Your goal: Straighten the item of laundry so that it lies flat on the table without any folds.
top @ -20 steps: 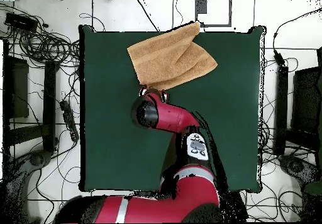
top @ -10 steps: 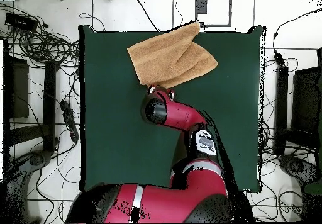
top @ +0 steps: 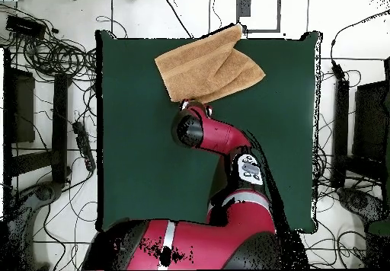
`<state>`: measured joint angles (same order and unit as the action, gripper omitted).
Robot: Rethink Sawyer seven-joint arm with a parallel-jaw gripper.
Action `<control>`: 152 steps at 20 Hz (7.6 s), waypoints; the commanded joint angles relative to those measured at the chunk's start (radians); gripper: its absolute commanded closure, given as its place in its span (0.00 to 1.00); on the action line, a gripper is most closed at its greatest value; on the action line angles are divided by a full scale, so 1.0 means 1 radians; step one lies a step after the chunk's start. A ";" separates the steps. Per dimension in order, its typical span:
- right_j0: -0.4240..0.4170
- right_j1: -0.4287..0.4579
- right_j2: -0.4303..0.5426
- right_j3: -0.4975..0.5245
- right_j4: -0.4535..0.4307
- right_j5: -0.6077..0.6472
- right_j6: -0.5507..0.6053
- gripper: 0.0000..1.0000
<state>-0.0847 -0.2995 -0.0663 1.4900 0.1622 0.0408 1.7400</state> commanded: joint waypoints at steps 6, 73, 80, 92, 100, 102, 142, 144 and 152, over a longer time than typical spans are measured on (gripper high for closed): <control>-0.021 0.111 0.106 -0.059 0.010 -0.034 0.163 1.00; 0.118 -0.517 -0.101 0.447 0.071 0.293 0.255 0.00; -0.064 -0.332 0.055 0.285 0.056 0.279 0.097 0.00; -0.131 -0.130 0.127 0.050 0.002 0.245 0.049 0.00; -0.144 -0.085 0.149 0.001 -0.015 0.245 0.042 0.00; -0.145 -0.077 0.153 -0.006 -0.018 0.242 0.042 0.00; -0.203 0.168 0.247 -0.210 -0.099 0.190 0.006 0.00; -0.201 0.167 0.243 -0.211 -0.109 0.181 0.014 1.00; -0.190 0.161 0.224 -0.229 -0.129 0.211 0.028 1.00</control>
<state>-0.2946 -0.2512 0.0236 1.2821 0.0767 0.2223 1.7400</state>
